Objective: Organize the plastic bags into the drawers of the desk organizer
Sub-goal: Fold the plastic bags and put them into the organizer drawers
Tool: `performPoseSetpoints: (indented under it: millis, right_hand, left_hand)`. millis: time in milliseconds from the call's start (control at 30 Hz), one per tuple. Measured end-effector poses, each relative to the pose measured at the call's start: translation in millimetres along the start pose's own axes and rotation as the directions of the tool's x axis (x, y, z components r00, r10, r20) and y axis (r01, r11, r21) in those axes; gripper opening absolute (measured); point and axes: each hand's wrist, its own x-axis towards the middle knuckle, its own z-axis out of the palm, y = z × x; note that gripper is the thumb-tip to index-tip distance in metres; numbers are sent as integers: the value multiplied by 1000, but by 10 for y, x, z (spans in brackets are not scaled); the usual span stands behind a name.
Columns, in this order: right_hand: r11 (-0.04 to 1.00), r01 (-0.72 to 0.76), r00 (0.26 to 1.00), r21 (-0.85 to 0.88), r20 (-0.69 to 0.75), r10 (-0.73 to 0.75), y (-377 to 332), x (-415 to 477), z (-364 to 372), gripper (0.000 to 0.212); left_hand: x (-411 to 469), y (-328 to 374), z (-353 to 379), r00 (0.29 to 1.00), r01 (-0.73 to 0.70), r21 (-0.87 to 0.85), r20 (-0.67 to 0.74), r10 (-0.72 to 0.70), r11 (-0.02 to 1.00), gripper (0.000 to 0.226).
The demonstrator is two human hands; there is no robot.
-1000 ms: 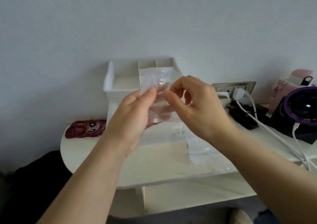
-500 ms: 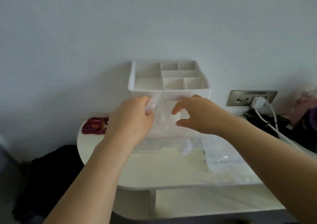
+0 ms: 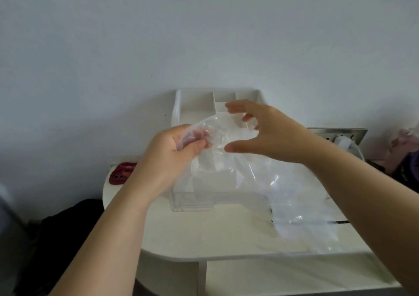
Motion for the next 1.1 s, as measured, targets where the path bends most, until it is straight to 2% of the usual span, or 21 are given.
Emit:
performPoseSetpoints:
  millis: [33, 67, 133, 167, 233, 300, 367, 467, 533, 600, 667, 767, 900, 1033, 1067, 1100]
  right_hand:
    - [1000, 13, 996, 6, 84, -14, -25, 13, -41, 58]
    - [1000, 28, 990, 11, 140, -29, -30, 25, -84, 41]
    - [999, 24, 987, 41, 157, -30, -44, 37, -208, 13]
    - [997, 14, 989, 77, 149, -25, -44, 44, -273, 8]
    - [982, -16, 989, 186, 148, -12, -72, 51, -392, 12]
    - [962, -69, 989, 265, 146, 31, -92, 81, -453, 16]
    - [969, -122, 987, 217, 127, 96, -69, 144, -451, 16]
    - [989, -151, 980, -3, 132, 150, -10, 222, -363, 7]
    - [975, -132, 976, -179, 149, 160, 28, 226, -265, 9]
    - [953, -115, 978, -281, 136, 158, 83, 212, -158, 14]
    - [932, -112, 984, -344, 94, 153, 136, 184, -53, 17]
    - [908, -101, 993, -408, 11, 115, 175, 131, 73, 18]
    - [911, -121, 989, -393, -125, 78, 202, 68, 70, 25]
    - [947, -103, 920, -305, -391, -25, 71, -9, -37, 21]
    - [961, -70, 915, -267, -401, -45, -4, -37, -44, 16]
    - [973, -30, 939, -230, -341, -52, -87, -72, -34, 12]
  left_hand:
    - [-10, 22, -12, 999, -22, -53, 30, 24, 998, 26]
    - [-17, 41, -23, 999, -34, -96, 37, 37, 995, 27]
    - [-21, 69, -50, 1000, -21, -143, 2, 22, 990, 26]
    - [-20, 76, -70, 1000, 3, -153, -24, -7, 988, 25]
    - [-9, 61, -96, 994, 73, -191, -65, -87, 979, 22]
    - [-4, 46, -94, 984, 154, -263, -49, -173, 952, 22]
    - [-1, 31, -77, 974, 209, -283, -20, -224, 936, 22]
    - [1, -24, -66, 971, 232, -91, -41, -236, 968, 28]
    - [-8, -47, -60, 976, 212, 84, -71, -206, 974, 47]
    - [-42, -48, -36, 992, 126, 287, -46, -118, 950, 72]
    - [-72, -17, 8, 999, 0, 492, 29, -17, 871, 81]
    - [-75, -25, 48, 994, -97, 603, 99, 46, 792, 71]
    - [-56, -80, 82, 996, -63, 708, 93, -5, 704, 49]
    - [-30, -60, 126, 995, -72, 839, 99, -21, 539, 41]
    - [-33, -50, 142, 995, -64, 846, 94, -31, 529, 37]
    - [-38, -44, 154, 996, -55, 846, 86, -34, 531, 30]
